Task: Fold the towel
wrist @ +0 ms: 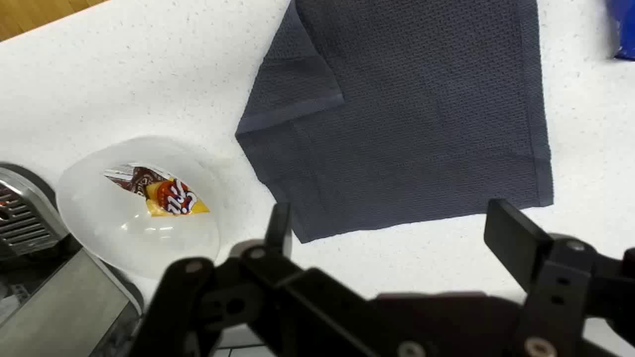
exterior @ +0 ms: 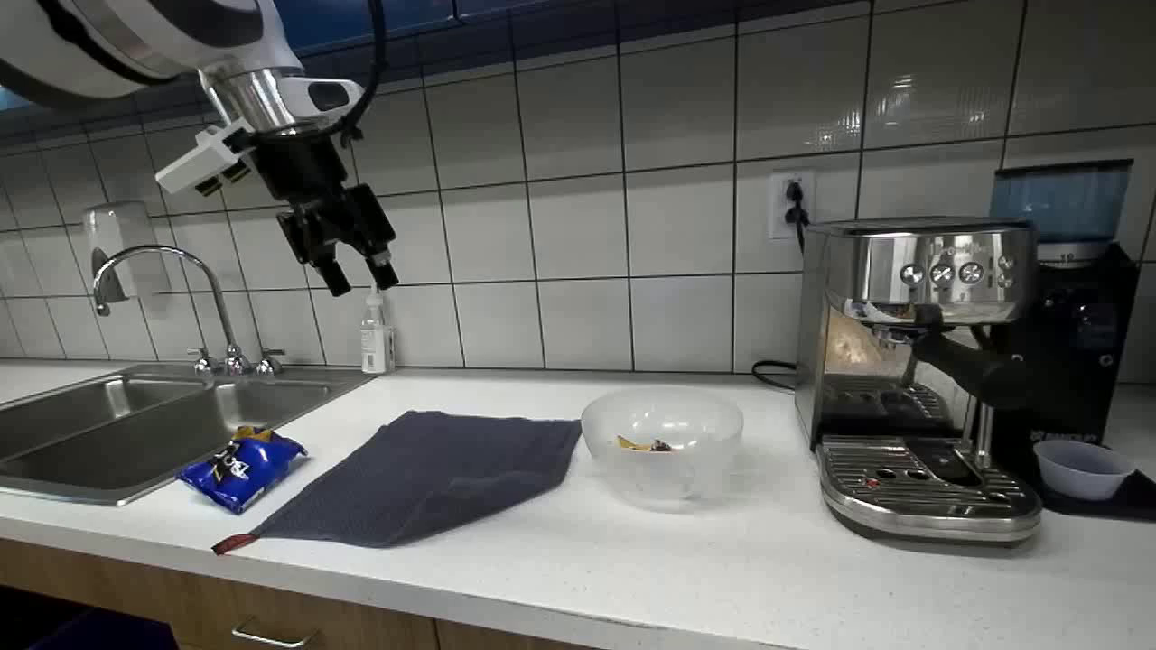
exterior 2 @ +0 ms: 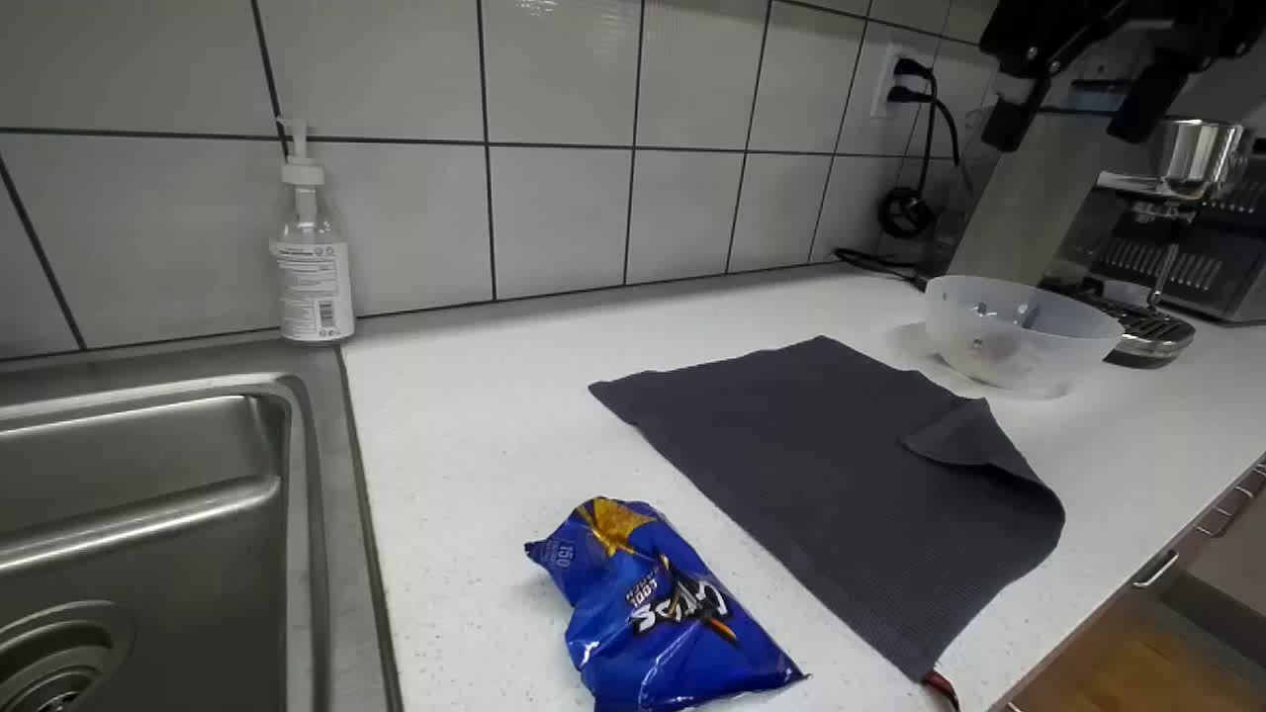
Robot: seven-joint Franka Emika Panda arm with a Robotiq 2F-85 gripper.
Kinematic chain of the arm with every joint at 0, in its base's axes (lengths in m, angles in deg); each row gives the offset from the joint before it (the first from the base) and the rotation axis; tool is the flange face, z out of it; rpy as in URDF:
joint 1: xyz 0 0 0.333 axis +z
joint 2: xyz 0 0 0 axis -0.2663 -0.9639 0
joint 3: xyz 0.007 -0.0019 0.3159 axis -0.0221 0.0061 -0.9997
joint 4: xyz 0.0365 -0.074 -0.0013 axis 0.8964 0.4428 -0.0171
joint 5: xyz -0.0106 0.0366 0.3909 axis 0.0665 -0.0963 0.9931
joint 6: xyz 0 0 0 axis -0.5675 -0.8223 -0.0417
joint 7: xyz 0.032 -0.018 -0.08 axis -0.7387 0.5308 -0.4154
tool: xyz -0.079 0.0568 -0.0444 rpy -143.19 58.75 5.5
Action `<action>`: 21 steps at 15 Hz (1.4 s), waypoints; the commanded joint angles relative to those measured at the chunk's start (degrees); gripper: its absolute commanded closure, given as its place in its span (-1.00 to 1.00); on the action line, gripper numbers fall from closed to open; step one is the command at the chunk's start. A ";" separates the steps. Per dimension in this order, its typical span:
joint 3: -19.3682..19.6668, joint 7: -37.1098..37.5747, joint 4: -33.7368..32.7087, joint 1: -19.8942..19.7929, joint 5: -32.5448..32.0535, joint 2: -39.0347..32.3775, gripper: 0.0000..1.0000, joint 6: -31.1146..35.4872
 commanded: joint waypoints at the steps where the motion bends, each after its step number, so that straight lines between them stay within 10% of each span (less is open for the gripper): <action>1: 0.91 0.32 -0.13 0.95 -0.47 -0.09 -1.00 -0.24; 21: -0.02 5.79 2.87 -0.29 -2.10 -5.97 -1.00 12.91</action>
